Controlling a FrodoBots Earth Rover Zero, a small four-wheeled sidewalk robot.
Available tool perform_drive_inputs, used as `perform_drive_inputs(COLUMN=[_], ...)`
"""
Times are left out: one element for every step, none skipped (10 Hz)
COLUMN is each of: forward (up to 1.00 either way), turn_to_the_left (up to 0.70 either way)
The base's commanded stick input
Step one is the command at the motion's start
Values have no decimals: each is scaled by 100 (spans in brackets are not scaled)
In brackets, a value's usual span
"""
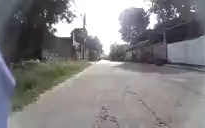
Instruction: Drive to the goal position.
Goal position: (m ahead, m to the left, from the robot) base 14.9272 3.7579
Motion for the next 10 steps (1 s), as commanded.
perform_drive_inputs(forward=[100, 100, 100, 100, 100, 100, 100, 100, 100, 100], turn_to_the_left=[0, 0, 0, 0, 2, 5, 1, 0, 0, 0])
